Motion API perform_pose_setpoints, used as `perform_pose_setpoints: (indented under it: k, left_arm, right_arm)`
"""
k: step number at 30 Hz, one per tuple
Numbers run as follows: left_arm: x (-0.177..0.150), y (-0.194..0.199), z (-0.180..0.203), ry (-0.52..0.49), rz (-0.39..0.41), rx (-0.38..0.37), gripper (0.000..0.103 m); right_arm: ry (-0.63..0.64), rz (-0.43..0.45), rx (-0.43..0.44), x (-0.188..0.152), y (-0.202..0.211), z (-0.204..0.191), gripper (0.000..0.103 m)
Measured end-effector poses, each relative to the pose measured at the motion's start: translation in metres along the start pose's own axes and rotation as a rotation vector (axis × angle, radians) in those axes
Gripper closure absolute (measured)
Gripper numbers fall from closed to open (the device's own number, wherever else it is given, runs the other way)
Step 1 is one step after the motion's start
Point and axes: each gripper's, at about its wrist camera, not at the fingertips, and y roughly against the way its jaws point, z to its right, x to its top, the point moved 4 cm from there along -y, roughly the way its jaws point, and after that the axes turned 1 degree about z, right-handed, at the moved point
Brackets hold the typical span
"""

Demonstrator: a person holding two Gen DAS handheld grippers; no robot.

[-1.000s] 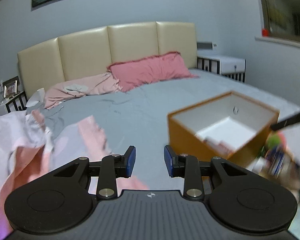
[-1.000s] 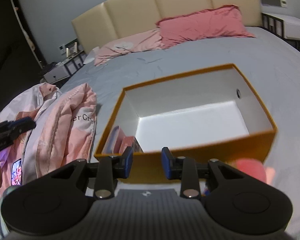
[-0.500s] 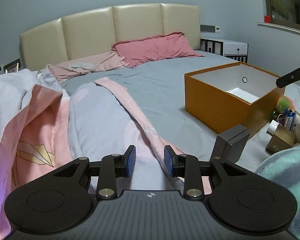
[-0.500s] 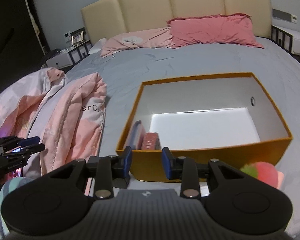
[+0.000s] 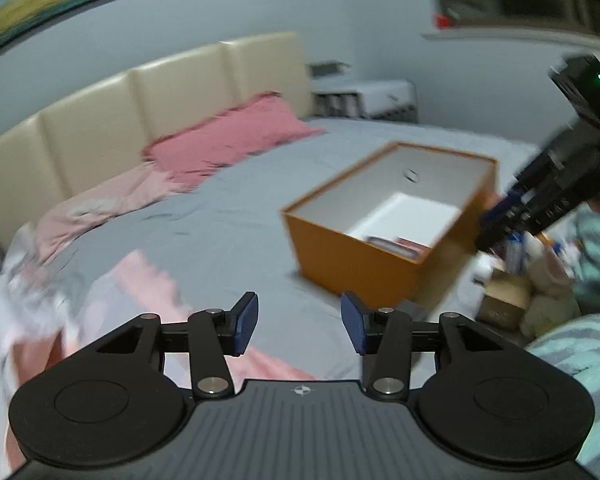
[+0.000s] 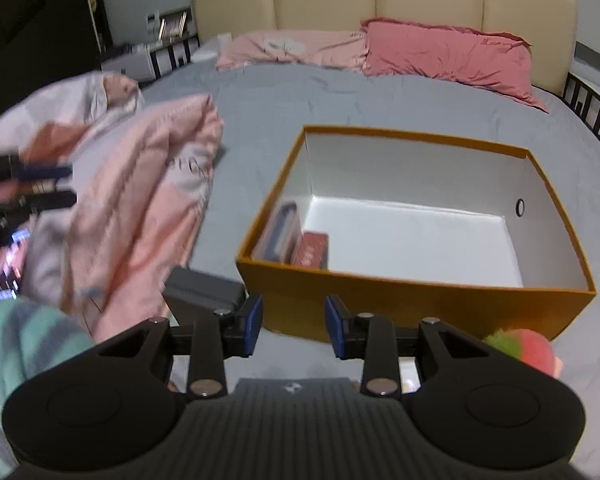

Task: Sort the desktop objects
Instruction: 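Grasp the dark grey box with the left tool while the right tool grasps the gold box, then carry the dark grey box and gold box over the orange box with both tools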

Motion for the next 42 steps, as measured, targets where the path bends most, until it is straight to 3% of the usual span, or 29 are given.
perform_pose_setpoints:
  k: [5, 12, 15, 18, 24, 34, 42]
  left_arm:
    - [0.010, -0.034, 0.030, -0.153, -0.113, -0.128, 0.049]
    - [0.015, -0.077, 0.054, -0.204, -0.263, -0.313, 0.047]
    - [0.010, -0.088, 0.062, -0.254, -0.323, -0.342, 0.046]
    - [0.002, -0.100, 0.068, -0.290, -0.387, -0.349, 0.045]
    - [-0.001, -0.122, 0.072, -0.323, -0.438, -0.322, 0.045]
    - [-0.008, -0.138, 0.080, -0.331, -0.500, -0.348, 0.045]
    - [-0.011, -0.137, 0.078, -0.276, -0.527, -0.281, 0.061]
  right_arm:
    - [0.015, -0.086, 0.004, -0.013, 0.002, 0.010, 0.066]
    - [0.000, -0.188, 0.007, -0.035, -0.003, 0.020, 0.066]
    - [-0.005, -0.210, 0.012, -0.038, -0.004, 0.021, 0.066]
    - [-0.010, -0.233, 0.022, -0.041, -0.008, 0.021, 0.065]
    - [-0.008, -0.278, 0.032, -0.044, -0.020, 0.016, 0.048]
    - [0.041, -0.393, -0.007, -0.051, -0.052, 0.009, 0.047]
    - [0.009, -0.411, -0.001, -0.054, -0.062, 0.011, 0.052]
